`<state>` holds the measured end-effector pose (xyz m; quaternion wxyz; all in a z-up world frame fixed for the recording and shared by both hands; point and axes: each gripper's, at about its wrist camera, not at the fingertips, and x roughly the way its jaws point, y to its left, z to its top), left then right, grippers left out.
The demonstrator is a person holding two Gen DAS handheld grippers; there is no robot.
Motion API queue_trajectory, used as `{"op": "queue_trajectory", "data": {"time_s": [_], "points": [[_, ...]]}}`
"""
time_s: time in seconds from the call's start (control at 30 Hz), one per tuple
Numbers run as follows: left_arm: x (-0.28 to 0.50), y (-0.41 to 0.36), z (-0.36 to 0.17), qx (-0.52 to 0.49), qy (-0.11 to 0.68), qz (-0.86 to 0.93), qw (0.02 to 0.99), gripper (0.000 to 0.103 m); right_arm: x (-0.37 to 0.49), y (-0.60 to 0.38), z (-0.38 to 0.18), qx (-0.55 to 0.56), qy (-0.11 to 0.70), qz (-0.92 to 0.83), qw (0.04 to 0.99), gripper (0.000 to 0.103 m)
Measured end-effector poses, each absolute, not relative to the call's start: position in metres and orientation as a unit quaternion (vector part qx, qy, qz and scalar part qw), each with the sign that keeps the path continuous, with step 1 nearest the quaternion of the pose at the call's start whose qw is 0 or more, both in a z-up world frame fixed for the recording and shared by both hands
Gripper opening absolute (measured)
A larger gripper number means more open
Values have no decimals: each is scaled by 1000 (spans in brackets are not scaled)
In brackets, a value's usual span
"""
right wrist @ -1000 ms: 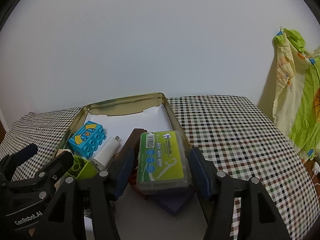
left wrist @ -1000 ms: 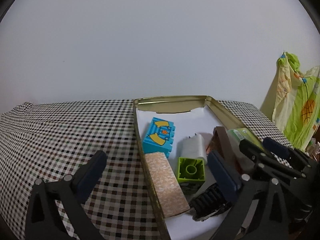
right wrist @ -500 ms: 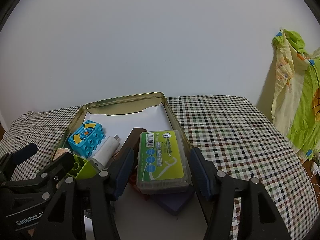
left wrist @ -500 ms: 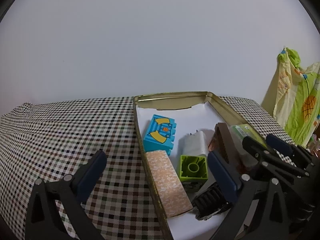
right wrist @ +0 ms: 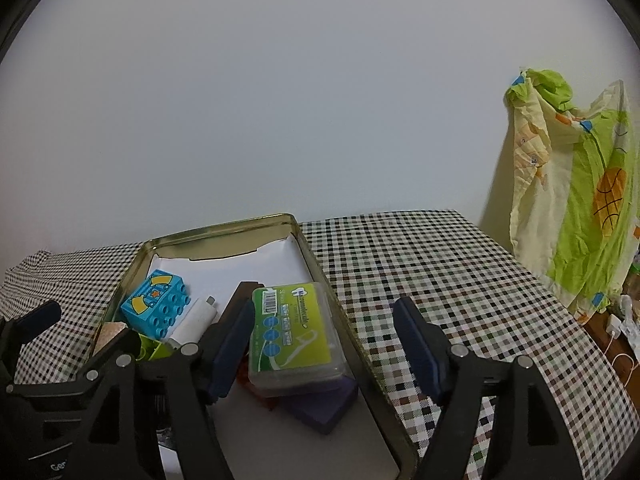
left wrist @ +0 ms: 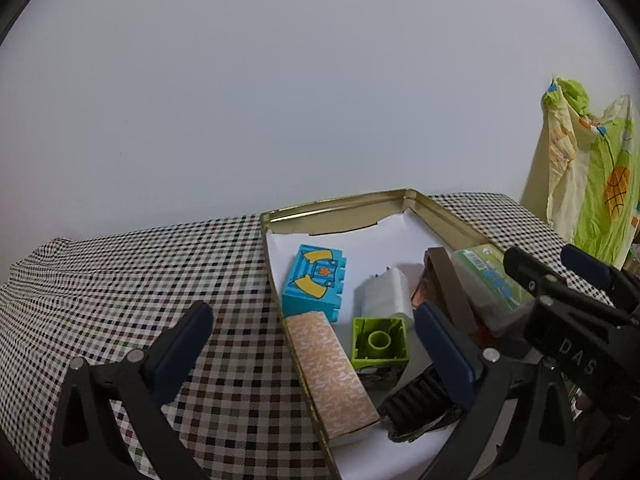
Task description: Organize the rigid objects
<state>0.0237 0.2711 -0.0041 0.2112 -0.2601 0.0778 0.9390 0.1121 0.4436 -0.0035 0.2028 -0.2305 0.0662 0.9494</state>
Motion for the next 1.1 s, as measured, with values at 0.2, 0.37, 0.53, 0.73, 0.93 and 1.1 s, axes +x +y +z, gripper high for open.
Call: {"op": "queue_trajectory", "data": {"time_s": [0.2, 0.37, 0.53, 0.73, 0.93, 1.1], "points": [[23, 268, -4, -262, 67, 938, 216, 102, 119, 440, -1, -212, 64, 952, 210, 74], [26, 272, -4, -253, 80, 938, 222, 102, 125, 424, 4, -177, 29, 958, 225, 81], [38, 279, -2, -232, 112, 936, 239, 102, 130, 408, 7, -148, -10, 961, 233, 84], [47, 283, 0, -225, 133, 932, 251, 102, 136, 408, 8, -141, -6, 960, 244, 87], [45, 278, -1, -231, 124, 931, 253, 102, 140, 417, 7, -142, 17, 958, 250, 87], [44, 271, -2, -235, 110, 933, 250, 102, 145, 416, 7, -140, 20, 957, 254, 90]]}}
